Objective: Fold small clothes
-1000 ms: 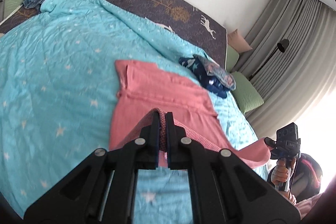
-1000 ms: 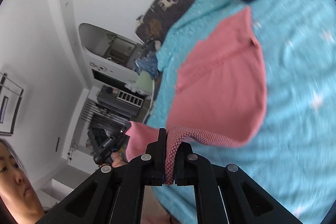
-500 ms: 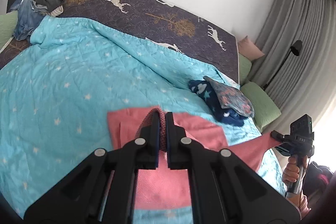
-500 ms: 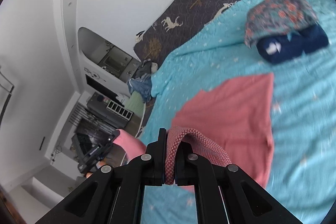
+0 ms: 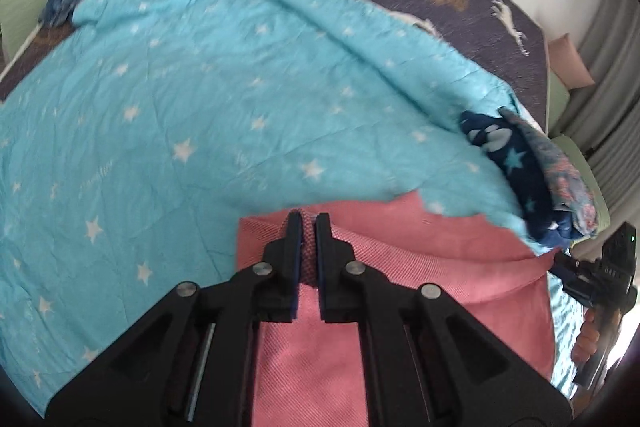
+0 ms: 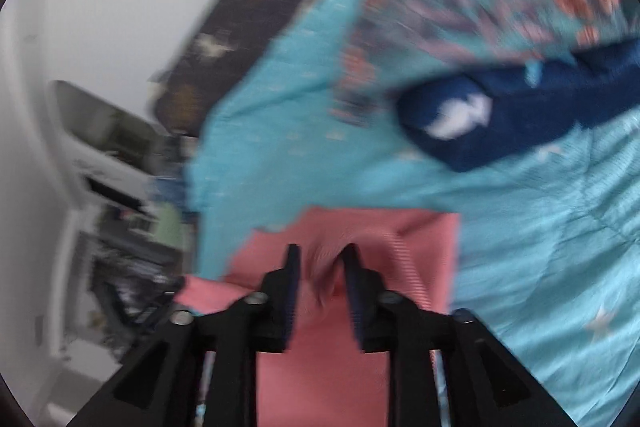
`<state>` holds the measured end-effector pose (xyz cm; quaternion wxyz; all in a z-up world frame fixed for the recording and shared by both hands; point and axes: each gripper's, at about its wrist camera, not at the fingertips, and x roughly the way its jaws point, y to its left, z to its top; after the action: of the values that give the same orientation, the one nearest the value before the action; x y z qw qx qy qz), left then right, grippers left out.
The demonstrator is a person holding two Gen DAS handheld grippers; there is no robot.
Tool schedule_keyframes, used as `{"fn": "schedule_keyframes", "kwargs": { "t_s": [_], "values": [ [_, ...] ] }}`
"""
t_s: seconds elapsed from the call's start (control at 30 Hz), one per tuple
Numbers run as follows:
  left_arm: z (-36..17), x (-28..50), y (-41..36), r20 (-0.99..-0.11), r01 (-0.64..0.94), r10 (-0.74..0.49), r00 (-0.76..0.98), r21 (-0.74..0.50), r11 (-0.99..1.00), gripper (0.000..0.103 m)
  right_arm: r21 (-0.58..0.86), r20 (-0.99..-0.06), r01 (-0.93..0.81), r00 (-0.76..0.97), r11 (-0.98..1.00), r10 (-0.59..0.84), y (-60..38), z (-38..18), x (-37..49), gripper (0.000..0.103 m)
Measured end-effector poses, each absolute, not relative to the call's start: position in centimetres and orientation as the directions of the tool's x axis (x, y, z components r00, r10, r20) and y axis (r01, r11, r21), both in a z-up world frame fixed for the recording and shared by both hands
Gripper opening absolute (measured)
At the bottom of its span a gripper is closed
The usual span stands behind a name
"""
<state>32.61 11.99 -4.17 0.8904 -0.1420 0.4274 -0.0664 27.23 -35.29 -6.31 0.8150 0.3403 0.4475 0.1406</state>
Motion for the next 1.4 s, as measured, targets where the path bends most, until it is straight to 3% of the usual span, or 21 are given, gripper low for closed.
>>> {"fn": "schedule_keyframes", "kwargs": {
  "t_s": [0.23,0.4,0.53,0.63,0.73,1.03,1.4],
  "values": [
    [-1.8,31.7,14.3,-0.688,-0.028,-0.238,0.686,-0.351,0.936,0.012,0.606,-0.652,0.039,0.597,0.795,0.467,-36.6,-5.8,24.9,0.040],
    [-0.2,28.6,13.1,-0.650,0.087,-0.315,0.692,-0.359,0.929,0.017,0.533,-0.659,-0.085,0.583,0.842,0.476,-34.4,-3.5,21.9,0.041],
    [-1.7,26.7,9.4,-0.701,0.222,-0.386,0.600,-0.317,0.922,0.018,0.275,-0.765,-0.205,0.545,0.939,0.343,-28.7,-3.6,20.6,0.041],
    [-4.9,26.6,5.5,-0.821,0.286,-0.333,0.463,-0.217,0.933,0.020,0.121,-0.825,-0.276,0.506,0.953,0.251,-25.0,-5.3,20.7,0.041],
    [-6.8,27.4,3.4,-0.859,0.311,-0.264,0.439,-0.131,0.941,0.020,0.104,-0.856,-0.291,0.461,0.951,0.235,-22.9,-6.8,22.0,0.041],
    [-6.5,33.0,2.9,-0.845,0.279,-0.236,0.479,-0.108,0.954,0.022,0.102,-0.848,-0.229,0.488,0.968,0.205,-22.9,-7.3,27.3,0.041],
    [-4.1,37.0,6.6,-0.797,0.136,-0.204,0.569,-0.154,0.979,0.035,0.177,-0.828,-0.083,0.527,0.981,0.194,-26.5,-6.6,33.0,0.041]
  ]
}}
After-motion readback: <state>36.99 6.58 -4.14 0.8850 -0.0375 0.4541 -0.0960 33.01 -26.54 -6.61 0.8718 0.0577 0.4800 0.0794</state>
